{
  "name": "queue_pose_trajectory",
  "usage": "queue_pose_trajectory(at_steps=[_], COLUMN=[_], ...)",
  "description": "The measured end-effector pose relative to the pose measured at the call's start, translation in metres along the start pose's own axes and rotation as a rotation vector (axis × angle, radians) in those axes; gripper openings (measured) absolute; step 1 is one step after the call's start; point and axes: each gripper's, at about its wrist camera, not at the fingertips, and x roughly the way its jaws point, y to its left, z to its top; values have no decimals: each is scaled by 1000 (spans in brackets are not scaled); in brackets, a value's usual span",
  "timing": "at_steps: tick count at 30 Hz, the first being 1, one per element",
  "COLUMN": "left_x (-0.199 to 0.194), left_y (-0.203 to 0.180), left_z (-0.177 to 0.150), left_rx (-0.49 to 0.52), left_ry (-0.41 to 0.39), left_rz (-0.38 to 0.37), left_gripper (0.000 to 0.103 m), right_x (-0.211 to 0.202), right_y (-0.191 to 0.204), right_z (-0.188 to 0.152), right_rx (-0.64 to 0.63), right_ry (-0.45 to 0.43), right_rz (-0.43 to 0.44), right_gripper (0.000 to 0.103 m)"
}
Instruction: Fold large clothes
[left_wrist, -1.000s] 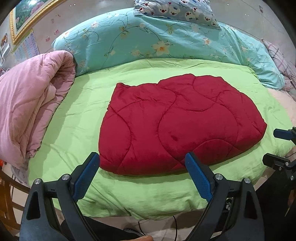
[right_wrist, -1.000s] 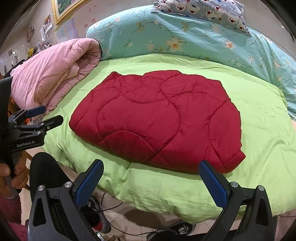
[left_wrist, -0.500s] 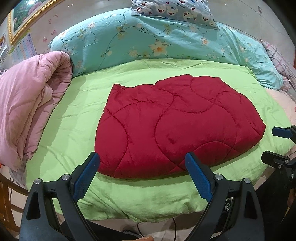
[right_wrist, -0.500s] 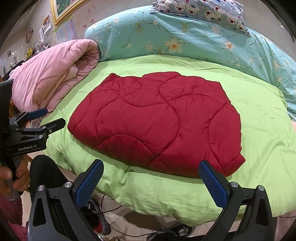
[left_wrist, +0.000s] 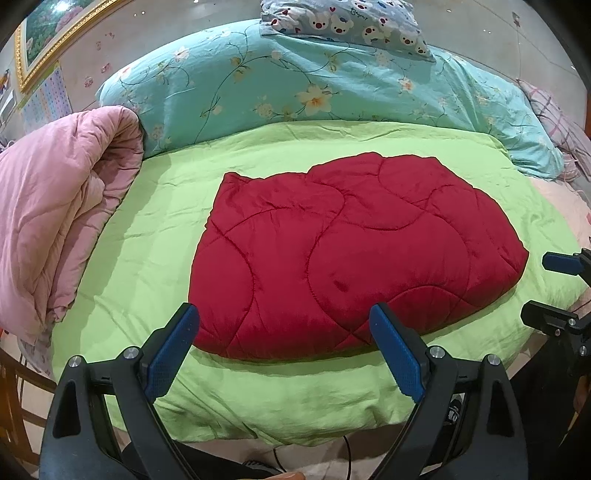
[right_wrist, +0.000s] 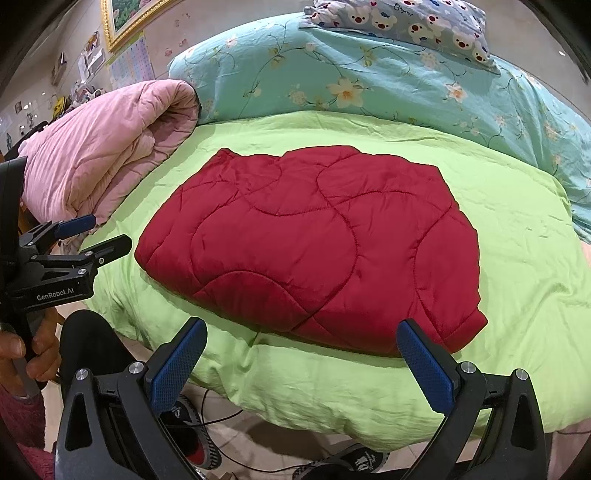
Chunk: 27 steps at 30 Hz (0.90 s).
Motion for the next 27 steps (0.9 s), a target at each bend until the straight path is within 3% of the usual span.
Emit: queue_pose_trajectory(at_steps=[27], left_x=[-2], left_y=[-4], left_z=[4], left_rx=[11], left_ry=[-16], left_rz=[1], left_gripper=[94], right_x=[-4], right_y=[0], right_z=[3], right_rx=[-6], right_ry=[-10], right_rz=[-3], right_gripper=[103])
